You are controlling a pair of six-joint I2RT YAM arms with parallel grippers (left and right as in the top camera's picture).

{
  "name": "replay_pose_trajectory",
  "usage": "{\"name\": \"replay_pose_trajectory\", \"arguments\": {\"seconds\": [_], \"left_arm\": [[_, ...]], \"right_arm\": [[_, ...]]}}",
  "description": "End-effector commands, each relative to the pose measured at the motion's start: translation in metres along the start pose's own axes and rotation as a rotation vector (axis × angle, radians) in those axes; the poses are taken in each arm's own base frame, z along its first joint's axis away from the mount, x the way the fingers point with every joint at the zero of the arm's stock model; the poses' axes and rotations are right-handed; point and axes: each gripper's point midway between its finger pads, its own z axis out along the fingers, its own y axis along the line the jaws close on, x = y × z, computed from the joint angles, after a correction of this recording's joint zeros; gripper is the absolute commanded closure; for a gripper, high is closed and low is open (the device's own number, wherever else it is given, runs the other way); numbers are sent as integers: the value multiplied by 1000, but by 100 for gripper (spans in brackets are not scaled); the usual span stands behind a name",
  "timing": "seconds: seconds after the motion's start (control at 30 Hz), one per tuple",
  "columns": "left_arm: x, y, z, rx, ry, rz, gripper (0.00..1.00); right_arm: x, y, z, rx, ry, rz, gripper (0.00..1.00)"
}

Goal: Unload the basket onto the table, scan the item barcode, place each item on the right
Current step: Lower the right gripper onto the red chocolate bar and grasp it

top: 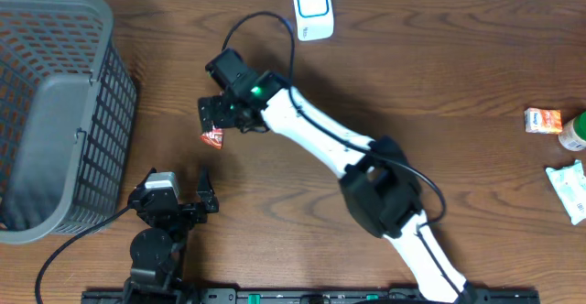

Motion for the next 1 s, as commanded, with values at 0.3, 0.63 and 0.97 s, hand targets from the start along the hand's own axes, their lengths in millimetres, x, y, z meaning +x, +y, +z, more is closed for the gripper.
{"name": "replay_pose_trajectory", "arguments": {"seconds": [0.3,0.63,0.97], "left_arm": [[13,2,2,-8,34,22,2],[13,2,2,-8,34,21,2],[13,2,2,-8,34,21,2]], "right_arm": [[-1,-28,44,106,-64,155,1],[22,-40,88,97,6,182,1],[43,-65,97,188,75,121,37]]}}
